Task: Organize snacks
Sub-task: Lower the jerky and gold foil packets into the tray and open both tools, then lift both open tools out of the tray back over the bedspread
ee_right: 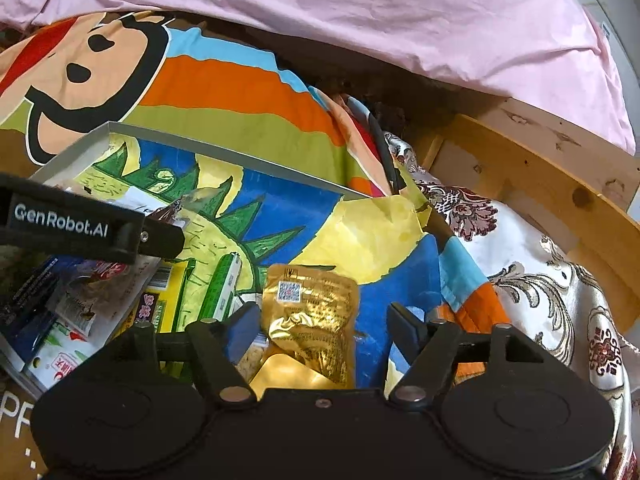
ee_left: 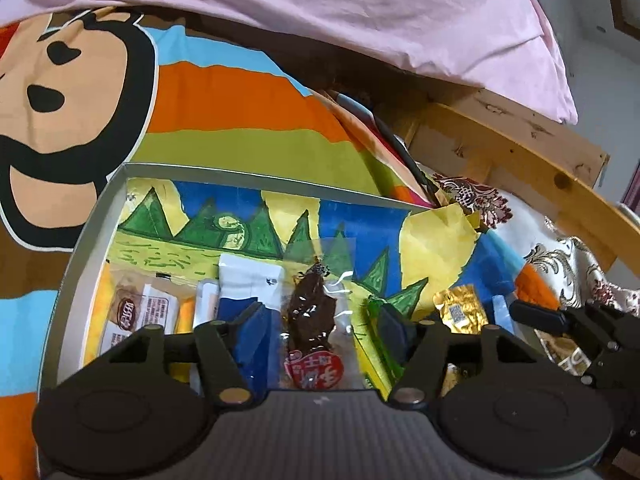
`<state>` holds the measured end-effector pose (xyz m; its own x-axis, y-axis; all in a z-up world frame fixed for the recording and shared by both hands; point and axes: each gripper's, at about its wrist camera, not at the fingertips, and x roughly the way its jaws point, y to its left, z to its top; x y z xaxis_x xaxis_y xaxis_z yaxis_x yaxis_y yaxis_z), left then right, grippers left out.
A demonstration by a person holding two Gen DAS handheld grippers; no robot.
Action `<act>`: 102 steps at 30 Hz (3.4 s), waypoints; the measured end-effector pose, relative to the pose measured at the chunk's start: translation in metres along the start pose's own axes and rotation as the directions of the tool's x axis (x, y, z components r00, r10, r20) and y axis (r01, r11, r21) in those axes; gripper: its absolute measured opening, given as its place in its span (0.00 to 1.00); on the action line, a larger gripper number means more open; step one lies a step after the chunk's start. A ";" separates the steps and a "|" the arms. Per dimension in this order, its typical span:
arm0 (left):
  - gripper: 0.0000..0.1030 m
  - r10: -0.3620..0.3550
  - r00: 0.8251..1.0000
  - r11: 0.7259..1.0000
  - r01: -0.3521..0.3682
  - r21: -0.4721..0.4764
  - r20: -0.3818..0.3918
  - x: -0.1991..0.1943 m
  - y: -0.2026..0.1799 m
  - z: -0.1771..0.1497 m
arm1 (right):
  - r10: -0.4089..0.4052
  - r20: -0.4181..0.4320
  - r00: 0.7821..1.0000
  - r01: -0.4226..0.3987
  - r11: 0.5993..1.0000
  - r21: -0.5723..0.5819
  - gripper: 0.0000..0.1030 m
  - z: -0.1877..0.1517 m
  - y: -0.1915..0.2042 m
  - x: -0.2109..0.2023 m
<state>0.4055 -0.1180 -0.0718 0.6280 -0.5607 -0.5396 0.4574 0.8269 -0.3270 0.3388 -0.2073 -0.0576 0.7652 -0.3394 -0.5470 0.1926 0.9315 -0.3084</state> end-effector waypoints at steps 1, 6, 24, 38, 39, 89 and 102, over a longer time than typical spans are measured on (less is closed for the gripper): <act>0.69 -0.002 1.000 1.000 0.002 -0.008 0.000 -0.001 0.000 0.000 | 0.005 0.001 1.000 -0.005 1.000 0.004 0.72 -0.001 -0.001 -0.002; 0.75 -0.005 1.000 0.999 0.005 -0.034 0.003 -0.006 0.000 -0.002 | 0.032 -0.002 0.999 -0.032 0.999 0.031 0.76 -0.004 -0.006 -0.010; 0.99 0.137 0.987 0.990 -0.138 0.006 0.078 -0.095 -0.037 0.009 | 0.079 0.149 0.986 -0.118 0.954 0.274 0.99 -0.011 -0.068 -0.112; 0.99 0.284 0.947 0.957 -0.290 0.019 0.151 -0.195 -0.068 -0.043 | 0.123 0.273 0.954 -0.220 0.907 0.359 0.99 -0.043 -0.098 -0.202; 0.99 0.295 0.944 0.953 -0.301 0.020 0.151 -0.202 -0.070 -0.047 | 0.130 0.276 0.952 -0.229 0.903 0.364 0.99 -0.046 -0.099 -0.206; 0.99 0.484 0.864 0.875 -0.482 -0.050 0.140 -0.330 -0.092 -0.135 | 0.211 0.133 0.968 -0.240 0.935 0.261 0.99 -0.101 -0.038 -0.302; 0.99 0.482 0.872 0.876 -0.478 -0.062 0.091 -0.323 -0.089 -0.134 | 0.188 0.102 0.977 -0.208 0.949 0.237 0.99 -0.100 -0.029 -0.298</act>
<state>0.0773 -0.0048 0.0273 0.8248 -0.0939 -0.5575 0.0613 0.9952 -0.0769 0.0436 -0.1464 0.0371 0.8464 -0.1426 -0.5132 0.1696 0.9855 0.0058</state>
